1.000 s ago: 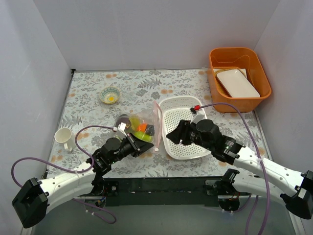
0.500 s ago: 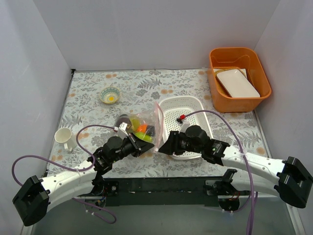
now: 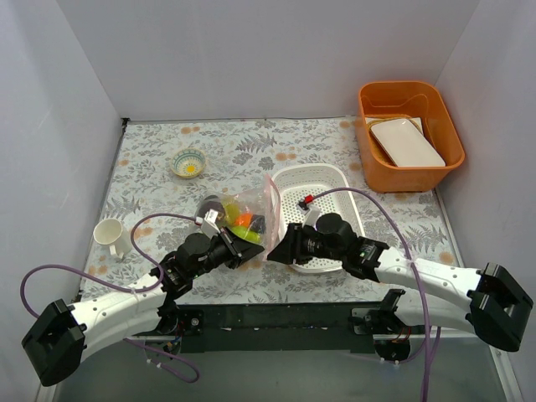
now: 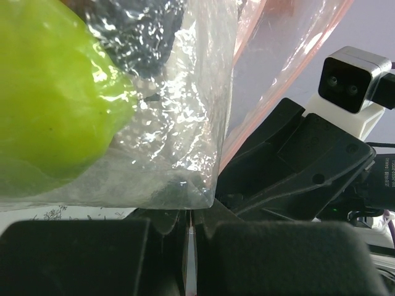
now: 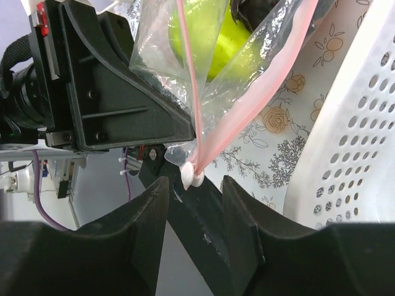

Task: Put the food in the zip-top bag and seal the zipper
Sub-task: Zip the zipper food storage bag at the center of the board.

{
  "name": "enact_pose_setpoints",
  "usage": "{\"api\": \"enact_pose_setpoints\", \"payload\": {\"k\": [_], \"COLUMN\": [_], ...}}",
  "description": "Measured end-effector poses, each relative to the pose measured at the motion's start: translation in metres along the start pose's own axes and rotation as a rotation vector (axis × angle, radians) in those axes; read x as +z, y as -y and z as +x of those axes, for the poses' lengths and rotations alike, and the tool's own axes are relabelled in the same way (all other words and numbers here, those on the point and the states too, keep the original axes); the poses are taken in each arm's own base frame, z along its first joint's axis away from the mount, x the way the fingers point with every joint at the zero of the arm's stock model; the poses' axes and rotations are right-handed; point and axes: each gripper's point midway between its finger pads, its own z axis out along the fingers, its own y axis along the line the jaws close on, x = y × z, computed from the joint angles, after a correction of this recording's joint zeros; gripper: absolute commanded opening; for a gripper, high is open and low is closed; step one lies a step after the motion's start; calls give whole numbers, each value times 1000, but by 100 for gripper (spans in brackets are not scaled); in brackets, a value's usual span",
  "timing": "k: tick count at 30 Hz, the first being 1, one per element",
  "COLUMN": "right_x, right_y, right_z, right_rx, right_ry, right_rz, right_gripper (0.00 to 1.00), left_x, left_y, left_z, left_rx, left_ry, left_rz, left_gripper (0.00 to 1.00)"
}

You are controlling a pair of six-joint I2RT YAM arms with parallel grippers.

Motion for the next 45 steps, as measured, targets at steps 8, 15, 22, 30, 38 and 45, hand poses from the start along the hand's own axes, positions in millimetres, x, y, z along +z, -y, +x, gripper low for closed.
{"api": "enact_pose_setpoints", "payload": {"k": [8,15,22,30,38,45], "right_x": [6,10,13,10,10,8], "right_y": [-2,-4,-4,-3,-2,3], "right_z": [4,4,3,3,3,4], "right_rx": [18,19,20,22,38,51], "right_ry": [-18,-20,-21,-8,-2,15], "right_rz": [-21,-37,-44,-43,-39,-29], "right_gripper": [42,33,19,15,14,12], "left_x": [0,0,0,-1,-3,-3], "left_y": [0,1,1,3,6,-4], "left_z": [0,-1,-1,-1,-1,5], "left_rx": [0,0,0,0,4,4], "left_ry": [0,3,4,3,7,-13], "left_rz": [-1,4,4,11,52,60], "left_gripper": [0,0,0,11,20,25]}}
